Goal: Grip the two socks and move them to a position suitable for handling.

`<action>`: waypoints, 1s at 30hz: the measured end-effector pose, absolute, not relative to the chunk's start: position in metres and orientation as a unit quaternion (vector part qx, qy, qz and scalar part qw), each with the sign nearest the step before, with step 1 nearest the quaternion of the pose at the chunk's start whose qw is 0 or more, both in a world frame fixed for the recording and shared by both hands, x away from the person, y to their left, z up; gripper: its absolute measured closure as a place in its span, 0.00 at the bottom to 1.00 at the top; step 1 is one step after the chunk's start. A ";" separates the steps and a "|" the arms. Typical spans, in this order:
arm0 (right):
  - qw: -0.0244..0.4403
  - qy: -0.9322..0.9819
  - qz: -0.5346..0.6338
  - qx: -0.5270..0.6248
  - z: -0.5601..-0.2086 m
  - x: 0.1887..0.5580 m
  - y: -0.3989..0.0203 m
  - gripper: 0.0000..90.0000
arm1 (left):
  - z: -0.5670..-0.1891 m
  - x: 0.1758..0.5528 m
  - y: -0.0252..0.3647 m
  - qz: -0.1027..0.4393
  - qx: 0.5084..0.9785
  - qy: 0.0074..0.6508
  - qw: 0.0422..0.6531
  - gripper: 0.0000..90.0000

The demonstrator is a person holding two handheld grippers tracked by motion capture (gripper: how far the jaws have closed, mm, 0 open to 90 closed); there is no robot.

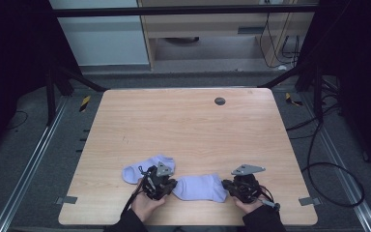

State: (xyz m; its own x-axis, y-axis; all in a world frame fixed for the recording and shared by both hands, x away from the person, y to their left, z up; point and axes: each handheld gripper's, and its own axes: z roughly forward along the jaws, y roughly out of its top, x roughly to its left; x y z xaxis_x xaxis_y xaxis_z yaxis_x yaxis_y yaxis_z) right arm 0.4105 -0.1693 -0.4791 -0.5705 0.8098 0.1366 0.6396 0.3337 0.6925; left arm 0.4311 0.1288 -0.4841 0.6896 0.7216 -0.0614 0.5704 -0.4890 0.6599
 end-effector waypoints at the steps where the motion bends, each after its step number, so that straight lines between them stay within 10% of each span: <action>1: 0.118 0.807 0.365 0.449 -0.480 0.411 -0.170 0.92 | -0.482 0.431 0.130 0.115 0.854 0.377 0.339 0.84; 11: 0.154 0.782 0.398 0.455 -0.471 0.415 -0.177 0.76 | -0.453 0.435 0.160 0.150 0.818 0.404 0.380 0.63; 30: 0.166 0.772 0.443 0.425 -0.441 0.451 -0.126 0.63 | -0.445 0.445 0.271 0.194 0.751 0.508 0.376 0.58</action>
